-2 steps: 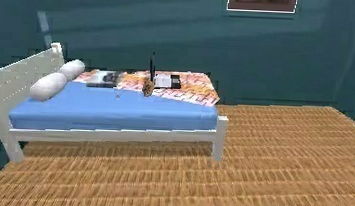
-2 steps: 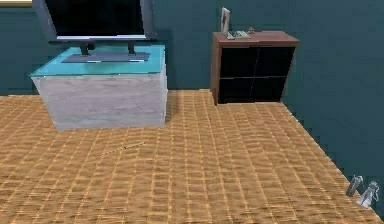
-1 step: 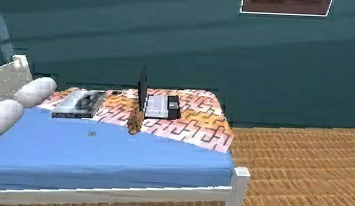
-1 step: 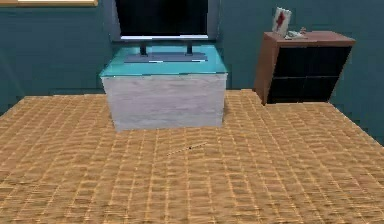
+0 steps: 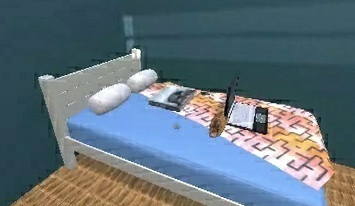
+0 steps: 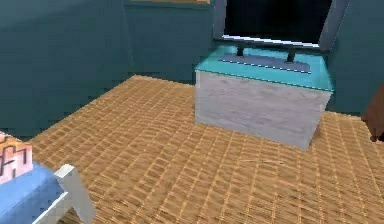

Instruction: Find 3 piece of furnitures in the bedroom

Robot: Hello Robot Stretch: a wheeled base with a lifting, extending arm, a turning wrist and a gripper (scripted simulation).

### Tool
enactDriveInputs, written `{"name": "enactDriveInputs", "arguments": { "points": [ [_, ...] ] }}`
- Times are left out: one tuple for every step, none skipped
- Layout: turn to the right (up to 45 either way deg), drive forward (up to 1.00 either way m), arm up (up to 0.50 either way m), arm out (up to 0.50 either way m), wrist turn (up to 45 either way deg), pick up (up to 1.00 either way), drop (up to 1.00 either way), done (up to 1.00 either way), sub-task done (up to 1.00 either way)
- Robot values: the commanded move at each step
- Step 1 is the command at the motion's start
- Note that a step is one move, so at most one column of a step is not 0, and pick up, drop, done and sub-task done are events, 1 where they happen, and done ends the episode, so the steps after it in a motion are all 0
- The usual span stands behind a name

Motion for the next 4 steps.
{"name": "enactDriveInputs", "arguments": {
  "points": [
    [0.0,0.10,0.00,0.00,0.0,0.00,0.00,0.00,0.00],
    [0.0,0.00,0.00,0.00,0.0,0.00,0.00,0.00,1.00],
    [45.0,0.00,0.00,0.00,0.0,0.00,0.00,0.00,0.00],
    [45.0,0.00,0.00,0.00,0.0,0.00,0.00,0.00,0.00]
  ]
}}
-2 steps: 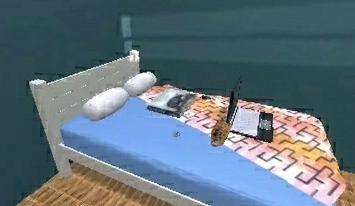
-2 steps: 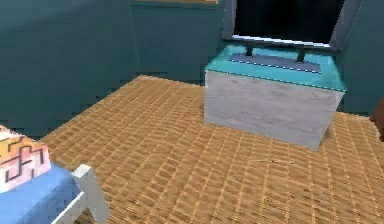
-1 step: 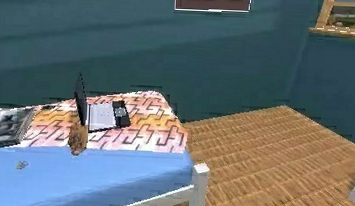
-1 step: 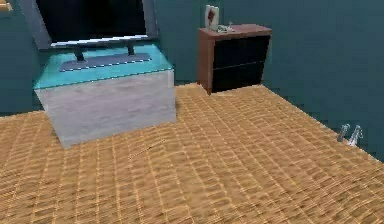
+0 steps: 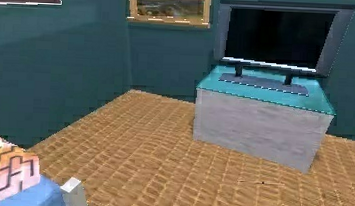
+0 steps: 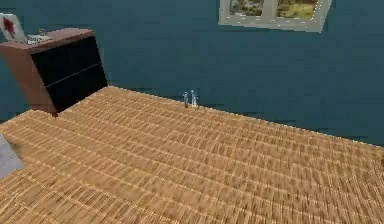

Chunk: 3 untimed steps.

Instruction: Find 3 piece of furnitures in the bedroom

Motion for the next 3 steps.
{"name": "enactDriveInputs", "arguments": {
  "points": [
    [24.0,0.00,0.00,0.00,0.0,0.00,0.00,0.00,0.00],
    [0.0,0.85,0.00,0.00,0.0,0.00,0.00,0.00,0.00],
    [0.0,0.00,0.00,0.00,0.0,0.00,0.00,0.00,1.00]
  ]
}}
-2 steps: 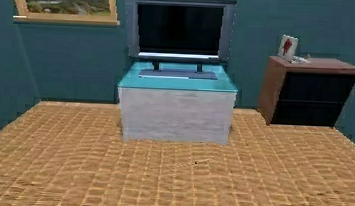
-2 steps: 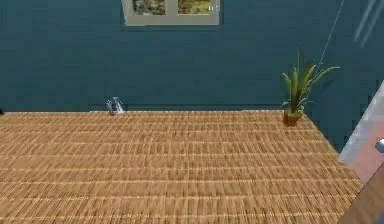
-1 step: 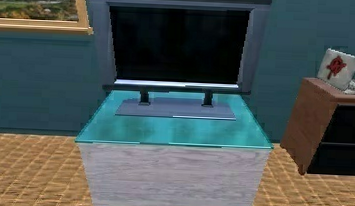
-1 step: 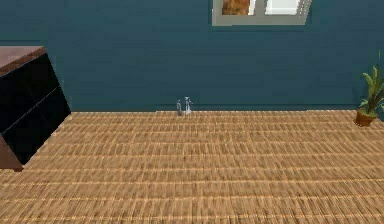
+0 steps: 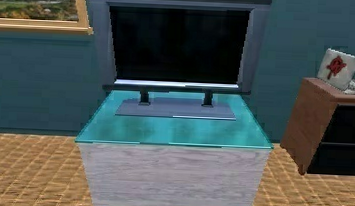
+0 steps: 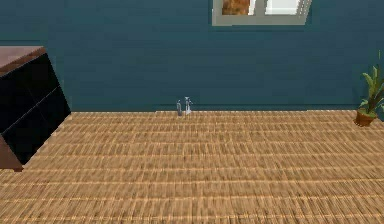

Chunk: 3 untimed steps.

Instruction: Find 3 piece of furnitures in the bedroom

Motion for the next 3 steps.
{"name": "enactDriveInputs", "arguments": {
  "points": [
    [45.0,0.00,0.00,0.00,0.0,0.00,0.00,0.00,0.00],
    [30.0,0.00,0.00,0.00,0.0,0.00,0.00,0.00,0.00],
    [0.0,0.70,0.00,0.00,0.0,0.00,0.00,0.00,0.00]
  ]
}}
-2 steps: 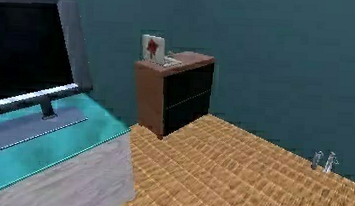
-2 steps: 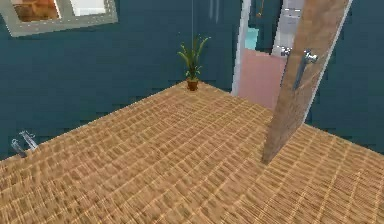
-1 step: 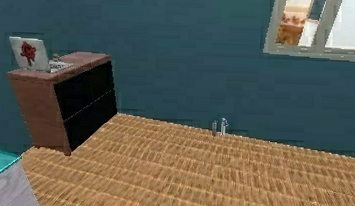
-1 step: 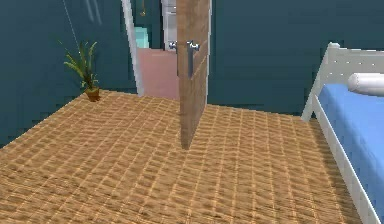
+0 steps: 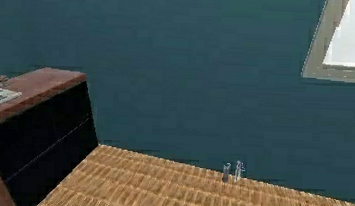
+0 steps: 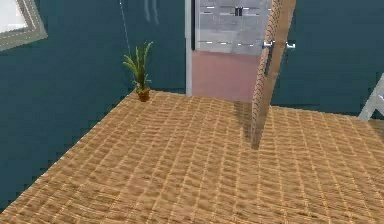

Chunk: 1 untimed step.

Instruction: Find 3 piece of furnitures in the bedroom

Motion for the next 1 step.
{"name": "enactDriveInputs", "arguments": {
  "points": [
    [30.0,0.00,0.00,0.00,0.0,0.00,0.00,0.00,0.00]
  ]
}}
